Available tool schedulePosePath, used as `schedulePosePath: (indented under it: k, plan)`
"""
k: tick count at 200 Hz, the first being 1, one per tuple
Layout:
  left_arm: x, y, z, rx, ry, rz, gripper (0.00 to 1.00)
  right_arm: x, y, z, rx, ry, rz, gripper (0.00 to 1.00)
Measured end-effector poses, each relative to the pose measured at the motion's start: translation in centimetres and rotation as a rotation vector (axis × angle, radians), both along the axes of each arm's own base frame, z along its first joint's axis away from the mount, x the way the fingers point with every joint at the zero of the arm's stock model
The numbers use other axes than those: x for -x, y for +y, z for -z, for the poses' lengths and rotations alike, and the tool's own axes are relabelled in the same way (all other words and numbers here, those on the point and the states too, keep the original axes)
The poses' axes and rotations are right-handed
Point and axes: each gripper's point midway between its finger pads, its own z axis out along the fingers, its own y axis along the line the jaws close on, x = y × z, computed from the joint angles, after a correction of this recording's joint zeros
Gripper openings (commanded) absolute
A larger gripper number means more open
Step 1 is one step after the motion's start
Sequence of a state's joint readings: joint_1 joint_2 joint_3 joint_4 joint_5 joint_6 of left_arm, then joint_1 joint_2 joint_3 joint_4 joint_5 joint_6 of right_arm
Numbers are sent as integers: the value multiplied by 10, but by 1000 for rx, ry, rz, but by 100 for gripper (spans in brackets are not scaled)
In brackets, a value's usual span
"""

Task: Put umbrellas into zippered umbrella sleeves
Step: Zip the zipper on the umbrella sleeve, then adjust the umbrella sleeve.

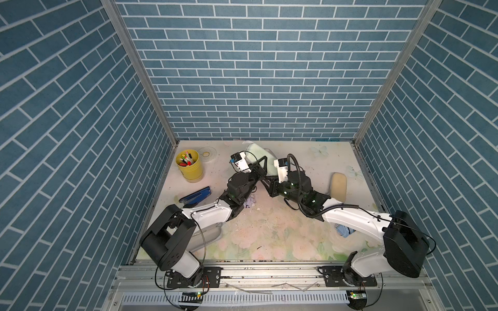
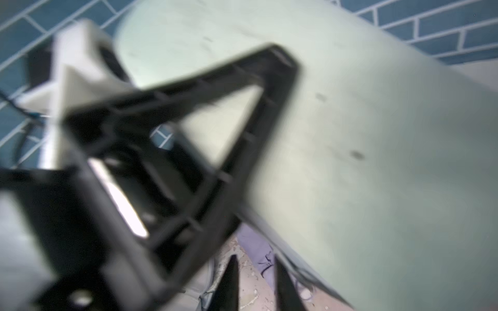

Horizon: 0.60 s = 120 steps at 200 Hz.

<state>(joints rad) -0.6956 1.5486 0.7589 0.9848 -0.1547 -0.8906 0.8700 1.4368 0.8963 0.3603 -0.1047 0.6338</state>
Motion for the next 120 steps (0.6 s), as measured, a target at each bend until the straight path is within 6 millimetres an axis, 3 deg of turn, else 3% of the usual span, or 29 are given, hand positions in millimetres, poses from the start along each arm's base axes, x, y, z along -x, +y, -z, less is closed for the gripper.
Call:
schedulePosePath:
  k: [18,44,71,100,120]
  plan:
    - [-2,11,-1,58,-1,-18,0,-2,-8,-4,-58,55,-18,70]
    - [-4,18,-6,116,-1,-39,4,-19,-46,-11,-185,159,41,79]
    - [3,8,-11,188,-10,-31,6,-41,-65,-18,-326,231,89,80]
    - [12,-11,0,246,26,-11,10,-50,-55,-30,-460,262,54,74]
    - [17,-19,2,272,42,-2,21,-55,-49,-28,-512,290,35,63]
